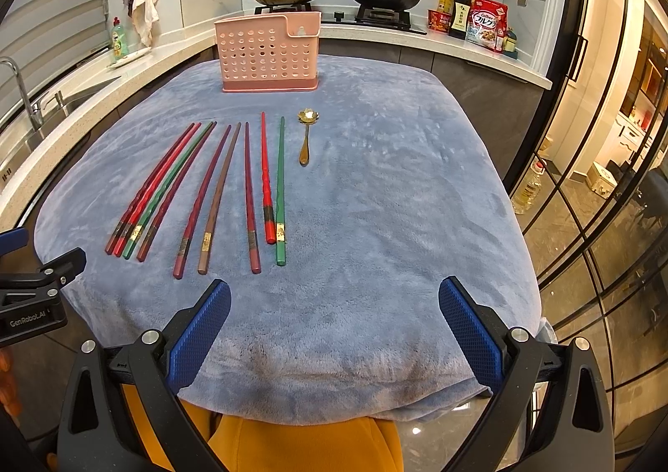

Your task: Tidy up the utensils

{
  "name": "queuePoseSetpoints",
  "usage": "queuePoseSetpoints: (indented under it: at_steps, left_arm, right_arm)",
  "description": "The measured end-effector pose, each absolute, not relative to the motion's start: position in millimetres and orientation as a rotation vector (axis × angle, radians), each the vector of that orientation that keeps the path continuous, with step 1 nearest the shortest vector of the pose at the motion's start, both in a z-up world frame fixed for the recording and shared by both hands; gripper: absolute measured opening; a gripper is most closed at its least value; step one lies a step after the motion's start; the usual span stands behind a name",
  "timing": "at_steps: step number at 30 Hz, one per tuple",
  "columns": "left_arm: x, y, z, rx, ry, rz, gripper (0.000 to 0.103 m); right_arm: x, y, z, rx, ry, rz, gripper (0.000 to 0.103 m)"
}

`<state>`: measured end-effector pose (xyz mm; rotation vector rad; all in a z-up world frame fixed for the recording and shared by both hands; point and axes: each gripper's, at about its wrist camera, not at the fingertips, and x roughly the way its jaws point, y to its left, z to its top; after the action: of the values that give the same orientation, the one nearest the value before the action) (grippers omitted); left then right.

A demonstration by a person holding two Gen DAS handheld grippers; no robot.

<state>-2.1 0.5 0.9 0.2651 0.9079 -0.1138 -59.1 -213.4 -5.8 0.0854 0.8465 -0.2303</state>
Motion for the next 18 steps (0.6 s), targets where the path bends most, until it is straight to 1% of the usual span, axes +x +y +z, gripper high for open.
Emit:
queuePoseSetpoints:
  at_steps: [18]
  left_arm:
    - [-0.3,-4.2,-1.7,0.267,0.911,-0.114,0.095]
  right_arm:
    - [-56.5,-215.9,-6.7,0.084,0.848,-0.233,0.096]
